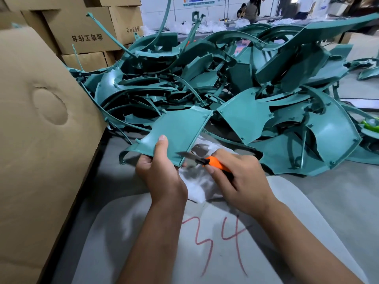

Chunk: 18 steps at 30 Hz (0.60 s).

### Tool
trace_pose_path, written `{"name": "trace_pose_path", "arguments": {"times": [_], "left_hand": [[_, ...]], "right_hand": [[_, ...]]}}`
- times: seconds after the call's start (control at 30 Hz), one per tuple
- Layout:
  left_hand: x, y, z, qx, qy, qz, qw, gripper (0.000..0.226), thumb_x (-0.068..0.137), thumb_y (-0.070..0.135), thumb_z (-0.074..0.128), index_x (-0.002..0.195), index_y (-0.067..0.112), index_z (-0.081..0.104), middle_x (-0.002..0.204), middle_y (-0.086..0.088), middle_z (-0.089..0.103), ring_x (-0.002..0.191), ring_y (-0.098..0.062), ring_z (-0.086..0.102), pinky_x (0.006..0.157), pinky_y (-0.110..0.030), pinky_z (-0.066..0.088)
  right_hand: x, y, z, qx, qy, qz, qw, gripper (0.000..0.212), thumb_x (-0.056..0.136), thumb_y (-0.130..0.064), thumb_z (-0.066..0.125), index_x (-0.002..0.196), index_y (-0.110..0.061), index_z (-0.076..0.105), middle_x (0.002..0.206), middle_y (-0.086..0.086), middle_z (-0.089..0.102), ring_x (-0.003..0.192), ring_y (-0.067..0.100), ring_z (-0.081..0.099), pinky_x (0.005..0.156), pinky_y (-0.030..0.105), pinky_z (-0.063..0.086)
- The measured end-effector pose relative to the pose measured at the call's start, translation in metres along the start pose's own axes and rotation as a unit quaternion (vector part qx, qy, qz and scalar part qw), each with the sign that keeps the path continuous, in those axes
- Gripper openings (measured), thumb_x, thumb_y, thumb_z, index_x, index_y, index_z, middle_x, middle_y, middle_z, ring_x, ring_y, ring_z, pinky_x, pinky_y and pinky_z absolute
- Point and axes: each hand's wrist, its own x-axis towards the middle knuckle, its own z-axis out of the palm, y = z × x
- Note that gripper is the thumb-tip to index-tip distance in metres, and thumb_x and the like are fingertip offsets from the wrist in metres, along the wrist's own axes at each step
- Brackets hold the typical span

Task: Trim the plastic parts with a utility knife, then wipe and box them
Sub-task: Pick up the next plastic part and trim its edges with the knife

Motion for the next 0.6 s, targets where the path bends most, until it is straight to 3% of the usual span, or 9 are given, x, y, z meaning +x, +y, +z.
{"name": "trace_pose_path", "arguments": {"times": [0.1, 0.17, 0.27, 0.33, 0.43, 0.53, 0.6], "left_hand": [[0.001, -0.001, -0.001, -0.001, -0.003, -0.001, 1.000, 0.008, 0.093, 0.007, 0.071, 0.085, 0.009, 0.069, 0.100, -0.016, 0.078, 0.087, -0.028, 0.075, 0.072, -0.039, 0.059], [0.001, -0.001, -0.002, 0.001, -0.010, -0.001, 1.000, 0.009, 0.093, 0.006, 0.070, 0.085, 0.009, 0.069, 0.093, -0.012, 0.079, 0.080, -0.025, 0.075, 0.066, -0.038, 0.060], [0.000, -0.002, -0.004, 0.003, -0.021, 0.002, 1.000, 0.007, 0.093, 0.005, 0.070, 0.089, 0.010, 0.070, 0.090, -0.008, 0.079, 0.084, -0.026, 0.077, 0.071, -0.042, 0.063], [-0.002, -0.005, -0.004, 0.003, -0.032, 0.007, 0.999, 0.009, 0.094, 0.005, 0.070, 0.088, 0.012, 0.072, 0.091, -0.006, 0.080, 0.086, -0.026, 0.077, 0.076, -0.043, 0.064], [-0.002, -0.008, -0.003, 0.002, -0.040, 0.012, 0.999, 0.008, 0.094, 0.006, 0.070, 0.090, 0.012, 0.073, 0.093, -0.005, 0.080, 0.088, -0.024, 0.078, 0.077, -0.041, 0.064], [0.002, -0.009, -0.004, -0.002, -0.034, 0.018, 0.999, 0.015, 0.094, 0.007, 0.070, 0.081, 0.013, 0.073, 0.083, -0.005, 0.079, 0.072, -0.020, 0.076, 0.061, -0.034, 0.060], [0.007, -0.010, -0.005, 0.000, -0.032, 0.034, 0.999, 0.012, 0.091, 0.008, 0.073, 0.080, 0.011, 0.076, 0.087, -0.007, 0.080, 0.079, -0.023, 0.077, 0.069, -0.040, 0.062]], "right_hand": [[0.000, 0.002, -0.001, 0.048, 0.047, 0.016, 0.998, 0.030, 0.105, -0.033, 0.053, 0.081, -0.016, 0.056, 0.064, -0.012, 0.042, 0.055, 0.010, 0.044, 0.053, 0.030, 0.038], [0.001, 0.006, -0.002, 0.022, 0.111, 0.061, 0.992, 0.030, 0.106, -0.030, 0.052, 0.079, -0.022, 0.046, 0.060, -0.013, 0.036, 0.053, 0.006, 0.040, 0.053, 0.021, 0.031], [0.002, 0.013, -0.001, -0.033, 0.149, 0.145, 0.978, 0.034, 0.108, -0.032, 0.050, 0.078, -0.023, 0.036, 0.056, -0.010, 0.031, 0.050, 0.011, 0.037, 0.051, 0.028, 0.025], [0.001, 0.015, -0.001, -0.052, 0.140, 0.165, 0.975, 0.033, 0.108, -0.034, 0.048, 0.080, -0.025, 0.035, 0.055, -0.010, 0.032, 0.049, 0.012, 0.036, 0.051, 0.032, 0.025], [0.000, 0.012, 0.002, -0.049, 0.111, 0.134, 0.984, 0.031, 0.107, -0.035, 0.050, 0.081, -0.026, 0.036, 0.056, -0.011, 0.032, 0.050, 0.007, 0.038, 0.051, 0.028, 0.027], [0.000, 0.009, 0.003, -0.020, 0.057, 0.101, 0.993, 0.034, 0.106, -0.034, 0.053, 0.078, -0.017, 0.043, 0.059, -0.008, 0.039, 0.053, 0.014, 0.042, 0.052, 0.038, 0.036], [0.000, 0.008, 0.002, -0.011, 0.030, 0.083, 0.996, 0.035, 0.106, -0.034, 0.053, 0.078, -0.014, 0.047, 0.059, -0.007, 0.042, 0.054, 0.020, 0.044, 0.054, 0.042, 0.039]]}}
